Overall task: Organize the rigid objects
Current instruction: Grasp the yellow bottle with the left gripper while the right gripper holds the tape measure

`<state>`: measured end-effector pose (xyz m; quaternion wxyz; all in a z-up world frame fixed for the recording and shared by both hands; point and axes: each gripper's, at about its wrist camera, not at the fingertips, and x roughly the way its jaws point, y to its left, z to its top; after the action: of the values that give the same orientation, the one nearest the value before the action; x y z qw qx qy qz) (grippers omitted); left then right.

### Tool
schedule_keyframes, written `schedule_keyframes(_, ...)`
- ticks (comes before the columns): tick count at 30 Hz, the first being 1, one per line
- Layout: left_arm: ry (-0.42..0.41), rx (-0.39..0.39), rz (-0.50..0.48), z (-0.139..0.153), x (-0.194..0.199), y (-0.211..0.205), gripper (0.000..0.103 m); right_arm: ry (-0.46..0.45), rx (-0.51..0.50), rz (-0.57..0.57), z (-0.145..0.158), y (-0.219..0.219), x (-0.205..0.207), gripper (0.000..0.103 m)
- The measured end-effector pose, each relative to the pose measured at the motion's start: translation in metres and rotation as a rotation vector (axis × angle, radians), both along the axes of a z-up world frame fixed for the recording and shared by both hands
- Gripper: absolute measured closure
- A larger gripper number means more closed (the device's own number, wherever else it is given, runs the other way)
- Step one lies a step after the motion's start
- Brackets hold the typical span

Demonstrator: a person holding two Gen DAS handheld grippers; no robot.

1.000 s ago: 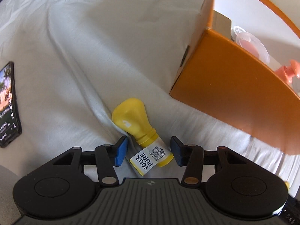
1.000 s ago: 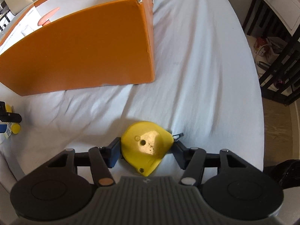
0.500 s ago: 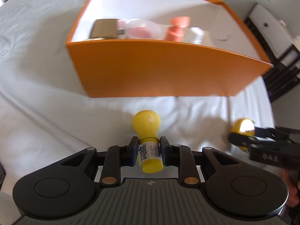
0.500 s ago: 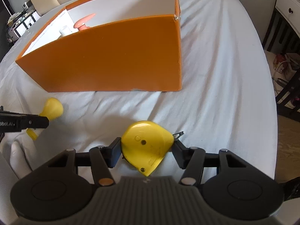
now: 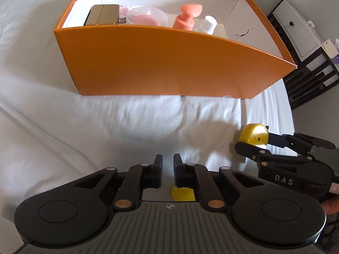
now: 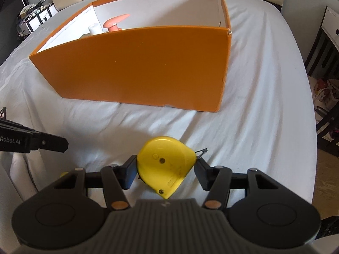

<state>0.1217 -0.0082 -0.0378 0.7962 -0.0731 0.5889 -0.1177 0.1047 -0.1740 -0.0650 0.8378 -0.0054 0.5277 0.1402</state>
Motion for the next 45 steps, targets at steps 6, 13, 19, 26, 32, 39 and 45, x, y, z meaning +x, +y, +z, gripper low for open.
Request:
schedule_keyframes(6, 0.133, 0.01, -0.069, -0.005, -0.014, -0.013, 0.062, 0.035, 0.018, -0.011, -0.004, -0.003, 0.005, 0.045)
schedule_keyframes(13, 0.237, 0.066, -0.139, -0.024, -0.041, -0.036, 0.055, 0.047, 0.041, -0.024, -0.004, -0.007, 0.007, 0.045)
schedule_keyframes(19, 0.266, 0.066, -0.09, -0.036, -0.049, -0.046, 0.056, 0.047, 0.041, -0.02, -0.002, -0.008, 0.006, 0.045)
schedule_keyframes(26, 0.234, 0.114, -0.056, -0.041, -0.056, -0.058, 0.067, 0.055, 0.009, 0.003, -0.004, -0.003, 0.004, 0.045)
schedule_keyframes(32, 0.121, 0.146, -0.072, -0.002, -0.066, -0.047, 0.076, 0.017, 0.034, 0.007, 0.001, -0.006, -0.002, 0.045)
schedule_keyframes(39, -0.062, 0.15, -0.031, 0.035, -0.043, -0.026, 0.079, -0.036, -0.008, 0.058, 0.007, 0.002, -0.009, 0.045)
schedule_keyframes(45, -0.144, 0.155, -0.04, 0.04, -0.025, -0.03, 0.079, -0.027, -0.006, 0.056, 0.006, 0.001, -0.008, 0.045)
